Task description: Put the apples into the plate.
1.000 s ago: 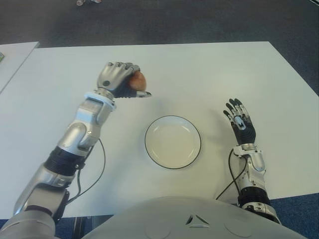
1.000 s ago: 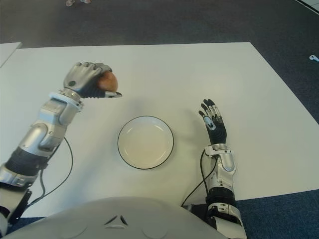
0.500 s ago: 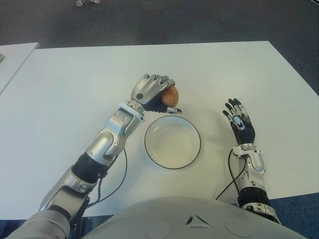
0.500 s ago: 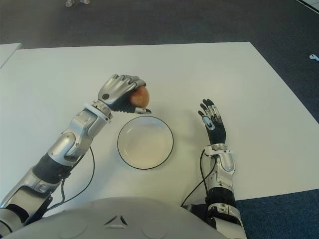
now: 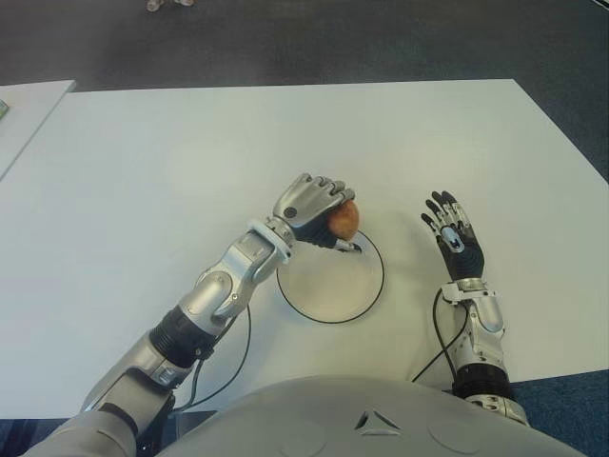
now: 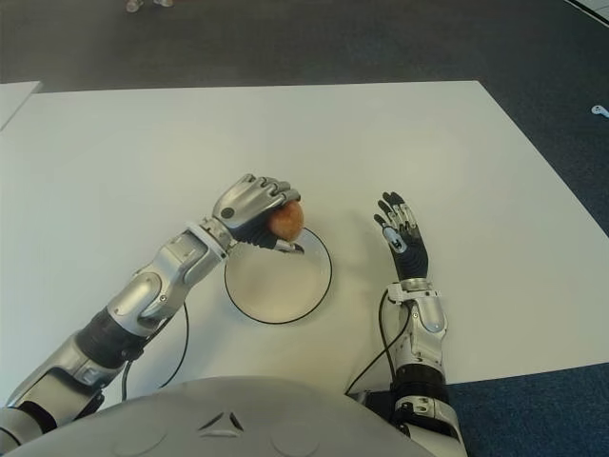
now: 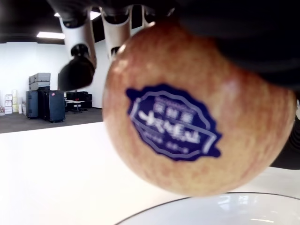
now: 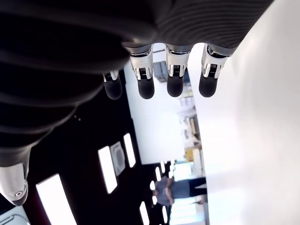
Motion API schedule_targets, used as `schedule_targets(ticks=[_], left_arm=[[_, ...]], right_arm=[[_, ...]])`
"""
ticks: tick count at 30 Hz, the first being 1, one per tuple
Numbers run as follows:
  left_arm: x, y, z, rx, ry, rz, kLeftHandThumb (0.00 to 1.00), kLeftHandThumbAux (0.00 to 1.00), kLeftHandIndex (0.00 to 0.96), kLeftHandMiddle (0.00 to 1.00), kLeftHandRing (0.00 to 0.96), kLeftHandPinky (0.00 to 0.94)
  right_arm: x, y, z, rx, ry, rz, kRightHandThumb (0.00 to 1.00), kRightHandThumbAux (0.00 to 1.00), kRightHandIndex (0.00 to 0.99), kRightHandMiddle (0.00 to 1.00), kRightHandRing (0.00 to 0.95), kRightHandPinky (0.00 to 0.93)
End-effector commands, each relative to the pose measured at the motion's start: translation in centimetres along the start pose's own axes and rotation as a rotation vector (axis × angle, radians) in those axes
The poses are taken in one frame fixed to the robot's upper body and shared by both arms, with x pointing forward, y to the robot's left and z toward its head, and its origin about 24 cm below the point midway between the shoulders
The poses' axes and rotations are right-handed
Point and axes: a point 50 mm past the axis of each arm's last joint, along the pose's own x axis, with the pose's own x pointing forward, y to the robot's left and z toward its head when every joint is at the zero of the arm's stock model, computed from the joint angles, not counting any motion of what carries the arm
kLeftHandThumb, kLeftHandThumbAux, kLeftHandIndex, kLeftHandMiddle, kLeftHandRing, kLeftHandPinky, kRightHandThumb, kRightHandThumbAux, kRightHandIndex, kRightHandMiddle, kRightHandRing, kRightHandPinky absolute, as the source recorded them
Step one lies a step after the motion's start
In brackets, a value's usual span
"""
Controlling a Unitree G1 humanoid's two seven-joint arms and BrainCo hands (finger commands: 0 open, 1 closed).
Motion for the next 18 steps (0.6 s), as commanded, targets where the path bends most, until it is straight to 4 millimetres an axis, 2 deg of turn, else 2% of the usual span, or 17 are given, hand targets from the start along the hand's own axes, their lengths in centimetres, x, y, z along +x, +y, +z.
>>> schedule_targets(ticks=[1, 18], left_arm=[[0.1, -0.9, 0.3, -0.001, -0.001, -0.055, 0.752, 0.69, 0.446, 0.84, 0.827, 0.812], [-0.3, -1.8, 1.7, 0.013, -0.029, -0.144, 0.737, 0.684, 0.441, 0.825, 0.848, 0.847]], right_arm=[[-2.9, 0.7, -3.1, 0.085, 0.142, -0.046, 0.043, 0.516, 0.001, 0.018, 0.0, 0.0], [-3.1, 0.7, -3.0, 0.086, 0.143, -0.053, 0.06, 0.502, 0.011, 0.012, 0.0, 0.0]])
